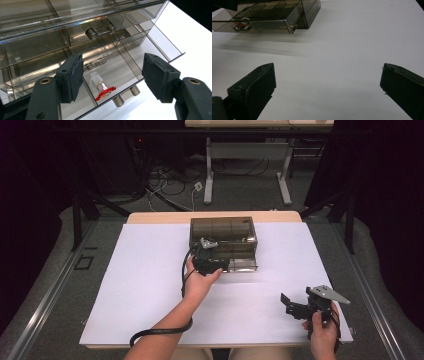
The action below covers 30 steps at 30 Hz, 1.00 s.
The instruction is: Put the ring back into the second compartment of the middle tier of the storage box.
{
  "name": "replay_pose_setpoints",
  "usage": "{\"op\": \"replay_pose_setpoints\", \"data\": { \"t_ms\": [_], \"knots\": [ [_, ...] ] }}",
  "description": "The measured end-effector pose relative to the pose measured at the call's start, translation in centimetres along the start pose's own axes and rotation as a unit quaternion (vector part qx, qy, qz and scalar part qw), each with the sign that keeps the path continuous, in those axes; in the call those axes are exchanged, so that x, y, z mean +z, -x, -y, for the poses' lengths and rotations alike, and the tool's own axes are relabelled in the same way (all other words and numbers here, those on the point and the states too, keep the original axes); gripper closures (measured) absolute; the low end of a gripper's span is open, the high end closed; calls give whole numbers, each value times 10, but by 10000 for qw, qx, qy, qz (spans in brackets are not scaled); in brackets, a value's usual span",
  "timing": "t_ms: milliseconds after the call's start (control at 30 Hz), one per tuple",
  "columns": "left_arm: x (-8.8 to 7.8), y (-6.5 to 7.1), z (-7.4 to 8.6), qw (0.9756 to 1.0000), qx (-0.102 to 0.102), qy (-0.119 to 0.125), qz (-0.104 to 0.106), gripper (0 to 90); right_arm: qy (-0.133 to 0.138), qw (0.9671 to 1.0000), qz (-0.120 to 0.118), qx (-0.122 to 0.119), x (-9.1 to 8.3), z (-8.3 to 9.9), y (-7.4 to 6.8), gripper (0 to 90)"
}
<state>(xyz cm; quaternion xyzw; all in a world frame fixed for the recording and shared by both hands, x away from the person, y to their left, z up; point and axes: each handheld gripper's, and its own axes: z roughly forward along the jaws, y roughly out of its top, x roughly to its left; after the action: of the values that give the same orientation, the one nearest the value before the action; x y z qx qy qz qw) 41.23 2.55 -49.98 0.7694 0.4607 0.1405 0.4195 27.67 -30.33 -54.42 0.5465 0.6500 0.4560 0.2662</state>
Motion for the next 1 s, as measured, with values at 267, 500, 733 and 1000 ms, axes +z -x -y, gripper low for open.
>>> {"op": "replay_pose_setpoints", "data": {
  "t_ms": [267, 500, 733, 1000],
  "knots": [
    [-5, 0, -1, 10000, -13, 62, -68, 225, -74, 10000, -4, 35, 0, 0, -1, 1],
    [-8, 0, -1, 9999, 0, 80, -78, 153, -25, 10000, 2, 39, 0, 0, -1, 1],
    [-10, 3, -1, 10000, 34, 13, -21, 14, -81, 9999, -17, 88, 0, 0, -2, 1],
    [-18, 7, -3, 9999, 43, 112, 8, 4, -17, 10000, -44, 44, 1, 0, -2, 1]
  ]
}}
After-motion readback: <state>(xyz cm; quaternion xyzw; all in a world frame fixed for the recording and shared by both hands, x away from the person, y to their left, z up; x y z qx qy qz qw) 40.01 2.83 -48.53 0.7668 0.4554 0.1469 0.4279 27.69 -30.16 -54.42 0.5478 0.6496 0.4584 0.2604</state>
